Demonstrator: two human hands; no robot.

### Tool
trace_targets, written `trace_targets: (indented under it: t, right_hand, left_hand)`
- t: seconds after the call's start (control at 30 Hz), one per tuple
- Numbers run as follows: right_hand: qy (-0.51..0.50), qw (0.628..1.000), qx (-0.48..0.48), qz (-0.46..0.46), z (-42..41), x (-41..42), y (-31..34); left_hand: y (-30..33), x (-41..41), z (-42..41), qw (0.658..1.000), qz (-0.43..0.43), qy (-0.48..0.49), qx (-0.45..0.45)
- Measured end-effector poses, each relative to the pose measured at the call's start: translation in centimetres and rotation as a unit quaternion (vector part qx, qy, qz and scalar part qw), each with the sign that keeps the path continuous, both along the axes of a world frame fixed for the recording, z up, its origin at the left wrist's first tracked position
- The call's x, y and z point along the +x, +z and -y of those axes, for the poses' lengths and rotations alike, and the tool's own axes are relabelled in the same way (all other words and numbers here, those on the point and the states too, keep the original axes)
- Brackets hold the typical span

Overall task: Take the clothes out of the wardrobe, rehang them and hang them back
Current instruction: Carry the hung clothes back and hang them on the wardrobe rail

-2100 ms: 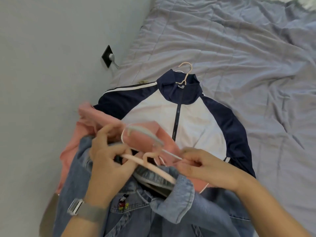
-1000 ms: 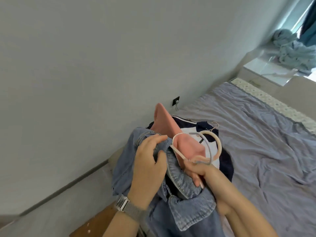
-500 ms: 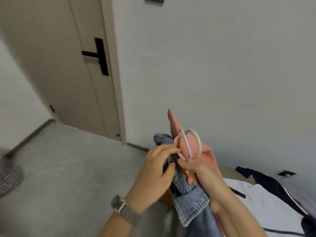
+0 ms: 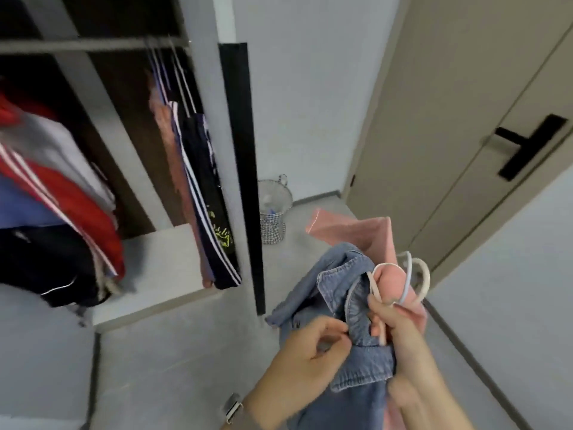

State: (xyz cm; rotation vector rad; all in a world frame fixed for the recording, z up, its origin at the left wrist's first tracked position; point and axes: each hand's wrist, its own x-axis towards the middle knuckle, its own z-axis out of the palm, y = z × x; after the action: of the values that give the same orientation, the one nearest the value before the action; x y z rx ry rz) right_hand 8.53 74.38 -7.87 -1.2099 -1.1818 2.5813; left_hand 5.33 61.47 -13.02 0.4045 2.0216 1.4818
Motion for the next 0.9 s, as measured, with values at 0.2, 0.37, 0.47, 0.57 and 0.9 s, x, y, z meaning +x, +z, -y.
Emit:
trace_targets:
  t: [0.2,0.37,0.47,0.57,0.9]
  right_hand:
    - [0.089,0.996,-0.003,0.0,9.3,-3.6,-0.3]
    - [0.222,0.974,-0.049,-0.002,15.6,-5.8,0.4]
    - [0.304,0.952,-0.018,-0.017,18.7,-6.5,0.8]
    - [0.365,0.93,-0.025,-0.027,23.3,-7.0,0.7]
    - [0.504,0.863,0.028,-0.018,40.6,-11.3,-0.3]
  left_hand:
    - [1.7,-0.8,8.1,0.982,-0.017,0.186,-0.014]
    - [3.1,-0.9,13.9,0.948,-0.049,0.314,0.013]
    - [4.0,-1.0,17.9,0.943,-0.067,0.325,-0.007]
    - [4.3,-0.7,22.8,0.951,-0.095,0.29,-0.056]
    - [2.5,-2.5,40.3,0.937,-0.087,0.335,-0.04]
